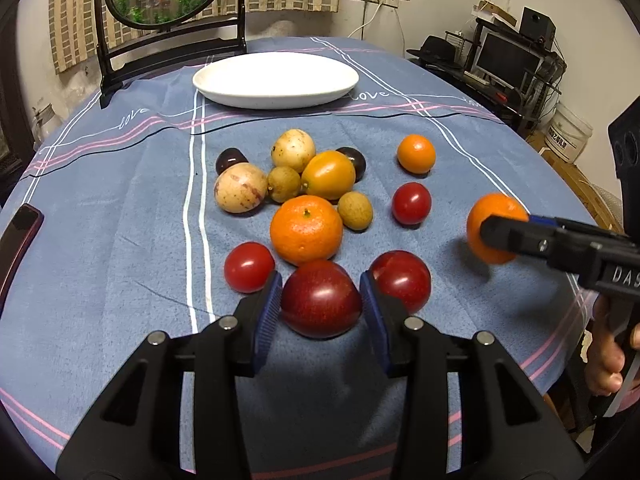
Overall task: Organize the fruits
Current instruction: 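Carry both fruits onto the white plate and open both tools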
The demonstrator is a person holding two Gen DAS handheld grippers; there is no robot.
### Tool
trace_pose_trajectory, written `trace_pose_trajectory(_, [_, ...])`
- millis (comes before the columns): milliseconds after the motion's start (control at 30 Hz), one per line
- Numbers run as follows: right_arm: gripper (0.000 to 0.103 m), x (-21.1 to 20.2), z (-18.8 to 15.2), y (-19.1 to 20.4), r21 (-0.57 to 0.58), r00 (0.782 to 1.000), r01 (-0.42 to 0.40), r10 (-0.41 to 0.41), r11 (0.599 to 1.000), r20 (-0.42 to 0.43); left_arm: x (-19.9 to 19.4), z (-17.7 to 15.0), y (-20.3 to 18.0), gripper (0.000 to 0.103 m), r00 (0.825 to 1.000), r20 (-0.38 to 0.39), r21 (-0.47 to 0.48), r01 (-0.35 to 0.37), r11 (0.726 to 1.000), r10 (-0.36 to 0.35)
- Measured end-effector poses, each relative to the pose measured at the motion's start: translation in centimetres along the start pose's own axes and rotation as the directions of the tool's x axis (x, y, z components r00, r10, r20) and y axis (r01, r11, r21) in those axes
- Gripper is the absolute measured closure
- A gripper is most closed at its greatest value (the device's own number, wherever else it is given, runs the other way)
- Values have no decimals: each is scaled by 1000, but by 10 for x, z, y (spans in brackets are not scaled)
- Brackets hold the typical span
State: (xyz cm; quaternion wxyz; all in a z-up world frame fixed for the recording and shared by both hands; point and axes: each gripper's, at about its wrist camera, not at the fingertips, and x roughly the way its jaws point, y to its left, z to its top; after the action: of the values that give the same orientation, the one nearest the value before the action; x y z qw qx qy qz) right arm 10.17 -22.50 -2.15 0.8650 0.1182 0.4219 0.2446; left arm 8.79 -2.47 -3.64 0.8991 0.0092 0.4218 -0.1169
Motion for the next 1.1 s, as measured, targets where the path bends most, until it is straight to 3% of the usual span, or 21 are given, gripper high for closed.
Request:
trace_pose_trajectory(167, [58, -2, 14, 2, -17, 1000, 6, -5, 1000, 17, -12, 6, 4, 62, 1000, 25, 2, 4, 1000, -4])
trace_pose_trajectory(267, [58, 0, 32, 6, -35, 999, 5, -3, 999, 32, -25, 21, 12, 62, 997, 50, -5, 57, 998, -57])
trace_pose_trajectory(467, [58, 25, 91, 14, -95, 996, 47, -40, 994, 79, -25, 83, 47, 62, 991, 93, -23, 103, 994, -101])
trace_pose_trajectory(633, [58, 84, 155, 6, -109, 995, 94, -90, 990, 45, 14, 156, 72, 62, 992, 111, -25, 68, 997, -65])
trace_pose_trajectory(767, [58, 134, 192, 0, -132, 988, 149, -151, 980, -8, 71, 210, 93, 62, 997, 46, -74, 69, 995, -66])
trace_pose_trajectory(933, [58, 181, 217, -18, -115, 981, 161, -172, 980, -93, 132, 238, 109, 62, 999, -36, -121, 21, 992, -26])
trace_pose_trajectory(1100, [58, 203, 223, -17, -167, 972, 172, -195, 971, -133, 161, 239, 113, 62, 996, -92, -135, 3, 991, -16])
